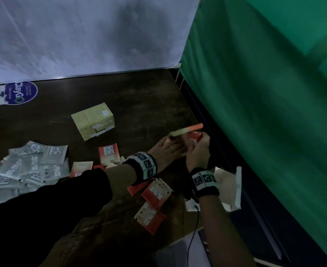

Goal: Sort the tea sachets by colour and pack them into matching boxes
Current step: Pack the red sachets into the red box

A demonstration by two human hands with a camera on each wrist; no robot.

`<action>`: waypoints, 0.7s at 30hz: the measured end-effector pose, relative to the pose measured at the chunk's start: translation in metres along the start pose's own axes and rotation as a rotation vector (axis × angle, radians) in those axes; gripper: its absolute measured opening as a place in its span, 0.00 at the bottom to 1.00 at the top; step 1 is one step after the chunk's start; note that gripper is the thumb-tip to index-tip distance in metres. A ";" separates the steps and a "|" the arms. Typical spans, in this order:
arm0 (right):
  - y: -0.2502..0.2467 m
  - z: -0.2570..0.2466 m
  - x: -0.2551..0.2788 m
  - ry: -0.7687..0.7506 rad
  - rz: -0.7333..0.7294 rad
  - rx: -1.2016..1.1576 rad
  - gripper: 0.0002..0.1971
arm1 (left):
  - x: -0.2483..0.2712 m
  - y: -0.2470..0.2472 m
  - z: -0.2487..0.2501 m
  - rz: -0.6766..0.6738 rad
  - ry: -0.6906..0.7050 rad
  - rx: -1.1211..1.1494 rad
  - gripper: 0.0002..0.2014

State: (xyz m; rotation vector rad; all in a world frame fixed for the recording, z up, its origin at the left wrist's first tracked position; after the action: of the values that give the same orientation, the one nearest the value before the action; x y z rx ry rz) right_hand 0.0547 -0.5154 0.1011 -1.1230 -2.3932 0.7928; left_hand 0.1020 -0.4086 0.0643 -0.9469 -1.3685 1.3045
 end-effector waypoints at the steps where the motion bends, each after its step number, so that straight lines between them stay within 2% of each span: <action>1: 0.007 0.000 -0.002 -0.045 -0.020 0.099 0.21 | -0.001 0.001 0.000 0.003 0.001 -0.007 0.24; 3: 0.021 0.002 -0.006 -0.121 -0.069 0.325 0.23 | -0.005 0.004 -0.004 0.066 0.017 -0.005 0.23; 5: 0.031 0.008 -0.015 -0.099 -0.144 0.427 0.23 | -0.006 0.005 -0.003 0.043 0.025 0.066 0.25; 6: 0.034 0.010 -0.019 -0.073 -0.183 0.456 0.22 | -0.007 0.001 -0.003 0.100 0.040 0.131 0.26; 7: 0.036 0.011 -0.023 -0.042 -0.223 0.473 0.20 | -0.010 0.000 -0.005 0.162 0.039 0.186 0.26; 9: 0.039 0.013 -0.029 0.001 -0.268 0.436 0.20 | -0.007 0.004 -0.012 0.173 -0.017 0.204 0.24; 12: 0.039 0.011 -0.025 -0.050 -0.276 0.410 0.18 | 0.000 0.009 -0.023 0.272 -0.093 0.390 0.18; 13: 0.040 0.011 -0.022 -0.071 -0.300 0.432 0.17 | 0.002 0.010 -0.023 0.257 -0.072 0.350 0.17; 15: 0.042 0.011 -0.019 -0.083 -0.317 0.451 0.16 | 0.011 0.009 -0.023 0.313 -0.038 0.399 0.19; 18: 0.036 0.010 -0.020 -0.122 -0.224 0.434 0.17 | 0.030 0.002 -0.023 0.341 -0.107 0.414 0.25; 21: 0.013 0.006 0.000 -0.223 -0.021 0.316 0.17 | 0.061 0.004 -0.027 0.296 -0.176 0.415 0.26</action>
State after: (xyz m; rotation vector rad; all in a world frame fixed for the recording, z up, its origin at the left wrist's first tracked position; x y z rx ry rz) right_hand 0.0593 -0.5106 0.0884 -0.9216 -2.3351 1.2954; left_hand 0.1145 -0.3433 0.0672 -0.7774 -1.0470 1.8484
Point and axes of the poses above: each hand's wrist, its own x-axis away from the middle knuckle, its own y-axis out of the palm, z = x × y, the point moved 6 cm from there along -x, towards the middle knuckle, and after that the axes turned 5 degrees about y, right-handed, at the moved point
